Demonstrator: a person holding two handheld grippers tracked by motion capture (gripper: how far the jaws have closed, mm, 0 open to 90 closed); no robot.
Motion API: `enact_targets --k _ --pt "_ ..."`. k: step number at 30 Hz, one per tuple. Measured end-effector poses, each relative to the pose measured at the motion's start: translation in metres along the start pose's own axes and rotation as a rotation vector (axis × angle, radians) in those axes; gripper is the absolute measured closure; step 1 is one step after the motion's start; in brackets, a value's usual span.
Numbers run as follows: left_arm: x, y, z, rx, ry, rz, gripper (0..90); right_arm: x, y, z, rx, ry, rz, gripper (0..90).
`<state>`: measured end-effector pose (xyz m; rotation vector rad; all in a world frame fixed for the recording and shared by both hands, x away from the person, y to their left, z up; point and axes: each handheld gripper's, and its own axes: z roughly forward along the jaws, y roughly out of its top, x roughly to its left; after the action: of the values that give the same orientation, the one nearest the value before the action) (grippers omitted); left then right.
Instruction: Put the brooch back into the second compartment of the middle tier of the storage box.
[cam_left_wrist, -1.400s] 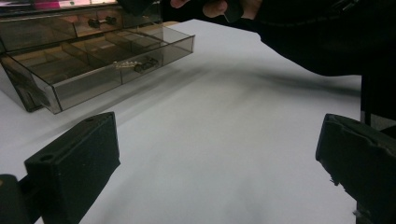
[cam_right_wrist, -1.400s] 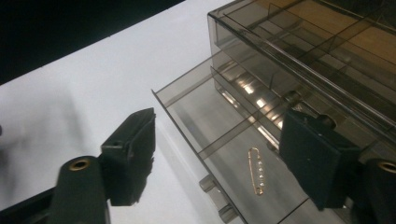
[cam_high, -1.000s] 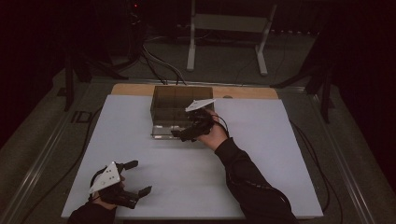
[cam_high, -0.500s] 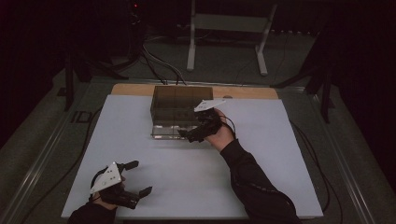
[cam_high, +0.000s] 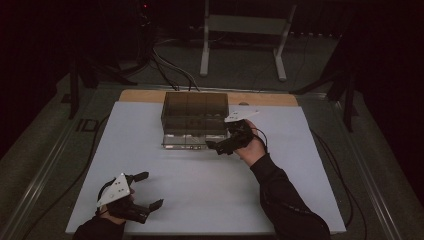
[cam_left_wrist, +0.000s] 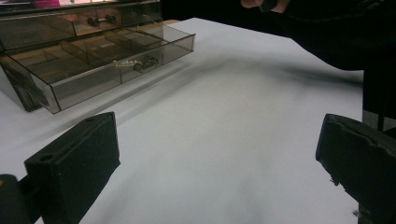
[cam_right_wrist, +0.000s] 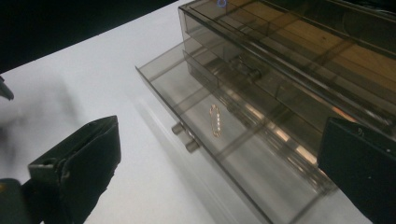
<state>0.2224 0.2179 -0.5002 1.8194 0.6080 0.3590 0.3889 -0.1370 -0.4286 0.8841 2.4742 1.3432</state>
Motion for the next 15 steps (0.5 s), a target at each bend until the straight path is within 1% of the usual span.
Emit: enact_targets --k 7,13,15 --pt "0.000 0.000 -0.001 -0.001 0.004 0.001 0.3 -0.003 -0.016 -0.008 0.015 -0.016 0.000 0.0" --pt "0.000 0.000 0.000 0.000 0.003 0.002 0.3 -0.002 -0.032 -0.014 0.028 -0.011 0.006 0.0" --pt "-0.001 0.001 0.000 0.000 0.002 0.004 0.3 -0.001 -0.038 -0.016 0.036 -0.021 -0.004 0.0"
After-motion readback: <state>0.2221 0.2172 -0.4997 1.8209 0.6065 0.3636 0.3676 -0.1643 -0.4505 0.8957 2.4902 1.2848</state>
